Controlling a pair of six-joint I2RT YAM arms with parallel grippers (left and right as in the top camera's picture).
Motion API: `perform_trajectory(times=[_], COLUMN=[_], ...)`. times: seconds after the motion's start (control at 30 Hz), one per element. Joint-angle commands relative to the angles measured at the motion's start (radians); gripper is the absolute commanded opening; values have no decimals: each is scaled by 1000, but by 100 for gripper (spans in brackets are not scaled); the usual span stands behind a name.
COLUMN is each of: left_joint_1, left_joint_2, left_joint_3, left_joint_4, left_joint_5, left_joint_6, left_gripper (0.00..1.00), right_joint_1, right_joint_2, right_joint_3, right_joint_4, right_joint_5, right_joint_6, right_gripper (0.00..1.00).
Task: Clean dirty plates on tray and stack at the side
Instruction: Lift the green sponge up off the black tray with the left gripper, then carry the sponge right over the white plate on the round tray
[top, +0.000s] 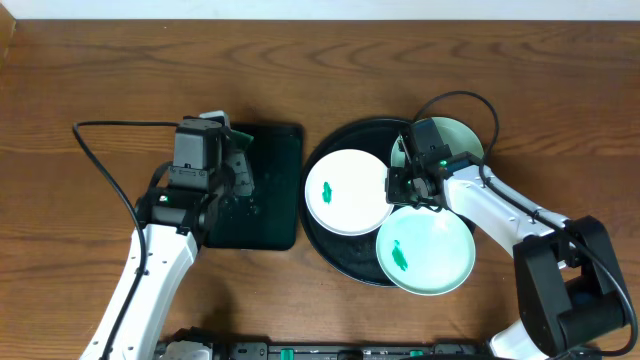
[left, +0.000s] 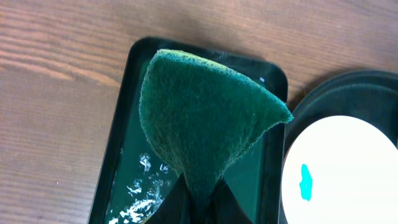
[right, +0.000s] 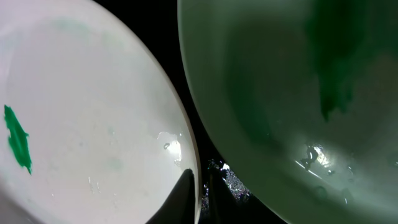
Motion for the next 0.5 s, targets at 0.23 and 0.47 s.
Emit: perform_trajectory(times=[0.23,0.47], left_joint_1=[-1,-1], left_joint_2=[128,266], left_joint_3=[-23,-23], left_joint_4=[30,64], left_joint_5=[11,11], left_joint_6=[-11,-11], left_gripper=[7,7], right_joint_1=[13,13], right_joint_2=[5,5], right_joint_3=[-6,-6], right_joint_4=[3,6], right_joint_5=[5,5], right_joint_6=[-3,-5], right_gripper=[7,8])
